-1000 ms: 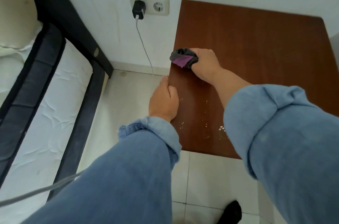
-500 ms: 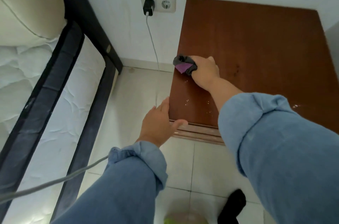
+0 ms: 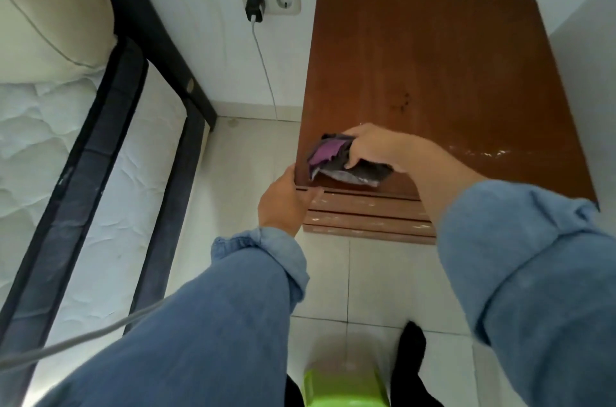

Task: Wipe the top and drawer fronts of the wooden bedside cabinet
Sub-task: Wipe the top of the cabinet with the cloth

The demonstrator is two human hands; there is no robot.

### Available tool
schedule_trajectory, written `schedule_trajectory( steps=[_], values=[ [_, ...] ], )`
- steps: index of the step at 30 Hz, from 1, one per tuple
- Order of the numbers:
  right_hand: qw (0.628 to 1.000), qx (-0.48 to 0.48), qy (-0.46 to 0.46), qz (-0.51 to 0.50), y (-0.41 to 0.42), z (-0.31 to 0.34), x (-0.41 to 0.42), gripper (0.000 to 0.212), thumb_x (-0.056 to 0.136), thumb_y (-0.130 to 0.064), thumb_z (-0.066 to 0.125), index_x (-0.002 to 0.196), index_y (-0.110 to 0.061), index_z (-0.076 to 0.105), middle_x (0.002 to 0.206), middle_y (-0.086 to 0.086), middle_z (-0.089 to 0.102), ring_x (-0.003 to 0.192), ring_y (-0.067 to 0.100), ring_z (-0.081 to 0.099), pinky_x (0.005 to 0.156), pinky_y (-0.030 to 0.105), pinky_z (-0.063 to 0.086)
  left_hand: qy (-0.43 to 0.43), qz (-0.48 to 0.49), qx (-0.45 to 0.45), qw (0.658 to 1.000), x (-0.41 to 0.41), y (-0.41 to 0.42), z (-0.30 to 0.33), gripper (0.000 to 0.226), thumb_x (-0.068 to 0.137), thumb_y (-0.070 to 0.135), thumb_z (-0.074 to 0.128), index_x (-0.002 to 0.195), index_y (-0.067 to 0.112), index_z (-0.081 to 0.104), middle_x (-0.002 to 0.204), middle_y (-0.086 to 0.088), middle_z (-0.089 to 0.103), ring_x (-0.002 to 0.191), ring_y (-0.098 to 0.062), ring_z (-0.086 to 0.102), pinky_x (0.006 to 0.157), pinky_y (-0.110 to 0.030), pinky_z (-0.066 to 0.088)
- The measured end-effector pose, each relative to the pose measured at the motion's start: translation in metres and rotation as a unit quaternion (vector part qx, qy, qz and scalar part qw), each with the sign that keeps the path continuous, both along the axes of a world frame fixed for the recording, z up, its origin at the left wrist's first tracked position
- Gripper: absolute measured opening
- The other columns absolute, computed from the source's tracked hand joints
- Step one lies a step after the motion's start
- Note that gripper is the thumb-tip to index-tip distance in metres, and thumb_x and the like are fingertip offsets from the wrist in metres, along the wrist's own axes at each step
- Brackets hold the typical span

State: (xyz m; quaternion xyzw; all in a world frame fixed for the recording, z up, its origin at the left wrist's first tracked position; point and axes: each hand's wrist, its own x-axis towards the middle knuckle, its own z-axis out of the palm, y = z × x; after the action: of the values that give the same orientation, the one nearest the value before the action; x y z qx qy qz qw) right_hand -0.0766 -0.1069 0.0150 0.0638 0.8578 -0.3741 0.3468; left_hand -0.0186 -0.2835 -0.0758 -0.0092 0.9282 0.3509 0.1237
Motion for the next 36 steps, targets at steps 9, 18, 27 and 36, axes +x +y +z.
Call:
schedule_trajectory(
  steps=[9,18,27,36],
  values=[
    [0.975,0.047,0.191,-0.106,0.048,-0.01,-0.11,0.037,0.091,-0.015,0.054,0.127,-0.022,0.056,0.118,0.005,0.06,0.112,0.024,0.054,0.088,0.027,0.041,0.015,0.064,-0.024,0.998,-0.001,0.016,-0.01,0.065,0.076,0.061,0.066,0.126,0.026,0.048,0.111,0.007,0.066,0.098,-0.02,0.062,0.081,-0.033,0.048],
    [0.965,0.124,0.213,-0.091,0.04,-0.052,-0.066,0.045,0.09,-0.012,0.037,0.128,-0.03,0.054,0.132,0.012,0.055,0.127,0.036,0.039,0.112,0.045,0.029,0.027,0.08,-0.007,0.996,0.004,0.014,-0.01,0.064,0.079,0.054,0.067,0.134,0.027,0.046,0.114,0.008,0.067,0.103,-0.021,0.061,0.077,-0.024,0.039],
    [0.976,0.077,0.172,-0.109,0.016,-0.05,0.067,0.041,0.092,-0.007,0.045,0.121,-0.033,0.058,0.096,-0.001,0.047,0.104,0.029,0.048,0.099,0.039,0.039,-0.013,0.1,0.007,0.995,0.012,0.023,-0.008,0.061,0.081,0.054,0.065,0.125,0.016,0.048,0.115,-0.003,0.064,0.104,-0.028,0.06,0.082,-0.036,0.047],
    [0.958,-0.087,0.067,-0.264,0.073,-0.007,0.079,0.046,0.084,0.009,0.056,0.124,-0.014,0.057,0.106,0.008,0.06,0.08,0.015,0.054,0.058,0.017,0.041,0.177,-0.123,-0.223,0.951,0.064,0.066,0.004,0.075,0.09,0.014,0.046,0.152,0.007,0.006,0.162,-0.011,0.003,0.149,-0.025,0.001,0.119,-0.047,0.0]
  ],
)
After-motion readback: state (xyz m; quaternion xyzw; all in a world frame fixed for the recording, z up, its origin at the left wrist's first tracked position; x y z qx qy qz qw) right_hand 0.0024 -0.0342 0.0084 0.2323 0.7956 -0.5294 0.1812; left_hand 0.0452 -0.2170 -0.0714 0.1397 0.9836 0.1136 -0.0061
